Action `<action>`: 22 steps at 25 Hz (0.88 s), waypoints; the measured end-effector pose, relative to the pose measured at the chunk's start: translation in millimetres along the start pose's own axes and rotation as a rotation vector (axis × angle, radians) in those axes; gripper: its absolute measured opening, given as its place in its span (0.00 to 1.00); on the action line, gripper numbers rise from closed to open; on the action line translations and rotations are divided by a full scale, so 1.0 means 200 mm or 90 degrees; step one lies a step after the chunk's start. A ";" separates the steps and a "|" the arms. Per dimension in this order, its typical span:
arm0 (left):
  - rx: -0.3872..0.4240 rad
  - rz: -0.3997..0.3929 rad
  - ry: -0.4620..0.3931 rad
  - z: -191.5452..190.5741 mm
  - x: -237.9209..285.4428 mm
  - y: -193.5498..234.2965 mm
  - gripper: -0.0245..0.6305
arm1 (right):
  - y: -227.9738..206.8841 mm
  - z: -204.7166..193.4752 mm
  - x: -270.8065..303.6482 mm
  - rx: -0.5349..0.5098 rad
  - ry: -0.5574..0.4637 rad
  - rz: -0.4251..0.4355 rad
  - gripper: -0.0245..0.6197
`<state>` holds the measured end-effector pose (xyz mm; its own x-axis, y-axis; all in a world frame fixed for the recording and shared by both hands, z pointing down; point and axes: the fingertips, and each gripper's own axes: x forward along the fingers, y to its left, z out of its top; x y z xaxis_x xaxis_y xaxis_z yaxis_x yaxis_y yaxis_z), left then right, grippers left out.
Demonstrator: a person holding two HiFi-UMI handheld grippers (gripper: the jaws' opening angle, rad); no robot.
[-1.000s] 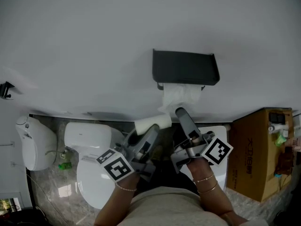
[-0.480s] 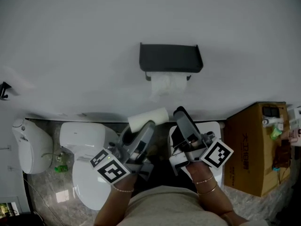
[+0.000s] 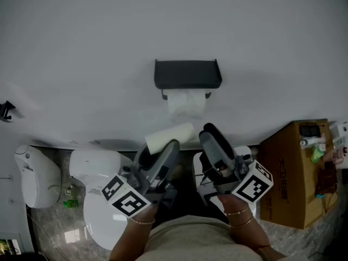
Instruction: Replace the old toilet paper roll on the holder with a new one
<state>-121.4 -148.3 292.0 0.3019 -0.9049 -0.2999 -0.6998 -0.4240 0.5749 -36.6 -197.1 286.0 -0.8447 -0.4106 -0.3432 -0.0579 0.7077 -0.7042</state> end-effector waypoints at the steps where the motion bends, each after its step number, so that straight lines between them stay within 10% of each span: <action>1: 0.012 -0.001 -0.005 0.01 0.00 -0.01 0.35 | 0.02 0.01 0.00 -0.008 0.002 0.009 0.35; 22: 0.073 -0.011 -0.024 0.12 0.10 -0.03 0.35 | 0.12 0.08 0.08 -0.130 0.009 0.046 0.04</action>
<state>-127.3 -163.0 263.6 0.2913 -0.8947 -0.3386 -0.7651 -0.4304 0.4789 -43.4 -195.4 253.0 -0.8579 -0.3471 -0.3789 -0.1020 0.8377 -0.5366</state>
